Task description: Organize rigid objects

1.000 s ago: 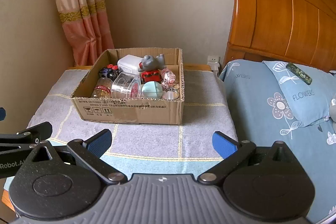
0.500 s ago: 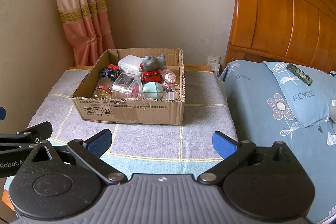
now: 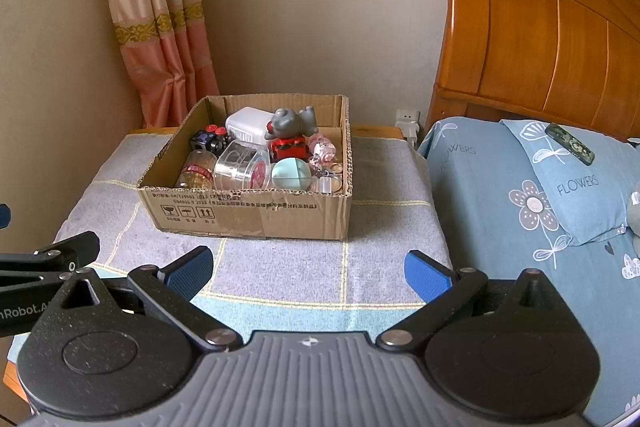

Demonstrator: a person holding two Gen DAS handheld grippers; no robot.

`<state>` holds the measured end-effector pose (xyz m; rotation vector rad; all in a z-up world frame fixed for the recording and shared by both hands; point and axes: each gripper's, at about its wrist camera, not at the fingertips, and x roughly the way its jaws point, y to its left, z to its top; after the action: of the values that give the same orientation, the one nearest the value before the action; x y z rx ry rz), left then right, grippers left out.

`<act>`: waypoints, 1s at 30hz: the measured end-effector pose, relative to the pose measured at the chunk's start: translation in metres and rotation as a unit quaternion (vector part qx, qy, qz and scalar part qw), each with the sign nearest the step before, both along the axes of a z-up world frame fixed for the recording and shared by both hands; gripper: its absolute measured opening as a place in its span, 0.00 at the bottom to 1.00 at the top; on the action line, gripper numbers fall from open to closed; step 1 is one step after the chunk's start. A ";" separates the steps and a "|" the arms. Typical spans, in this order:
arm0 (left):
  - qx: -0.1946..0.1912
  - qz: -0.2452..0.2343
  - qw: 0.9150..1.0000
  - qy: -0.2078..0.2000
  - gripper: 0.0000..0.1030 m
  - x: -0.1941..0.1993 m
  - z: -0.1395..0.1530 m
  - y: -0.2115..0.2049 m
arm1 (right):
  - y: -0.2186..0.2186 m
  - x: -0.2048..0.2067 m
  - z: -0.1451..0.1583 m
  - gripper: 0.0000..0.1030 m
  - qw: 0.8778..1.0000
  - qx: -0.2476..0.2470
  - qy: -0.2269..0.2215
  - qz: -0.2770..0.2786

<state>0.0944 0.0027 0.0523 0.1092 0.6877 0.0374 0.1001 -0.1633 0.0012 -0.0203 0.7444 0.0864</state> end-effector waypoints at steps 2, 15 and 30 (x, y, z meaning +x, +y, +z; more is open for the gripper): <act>0.000 0.000 1.000 0.001 0.97 0.000 -0.001 0.000 | 0.000 0.000 0.000 1.00 1.000 -0.001 0.000 0.000; 0.001 0.002 1.000 0.005 0.97 0.001 -0.002 0.001 | -0.001 0.000 0.000 1.00 1.000 -0.001 0.000 0.000; 0.004 0.002 1.000 0.007 0.97 0.000 -0.003 0.001 | 0.000 -0.001 0.000 1.00 1.000 -0.001 0.000 0.001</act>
<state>0.0946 0.0034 0.0494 0.1162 0.7022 0.0428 0.0989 -0.1637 0.0010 -0.0236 0.7448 0.0869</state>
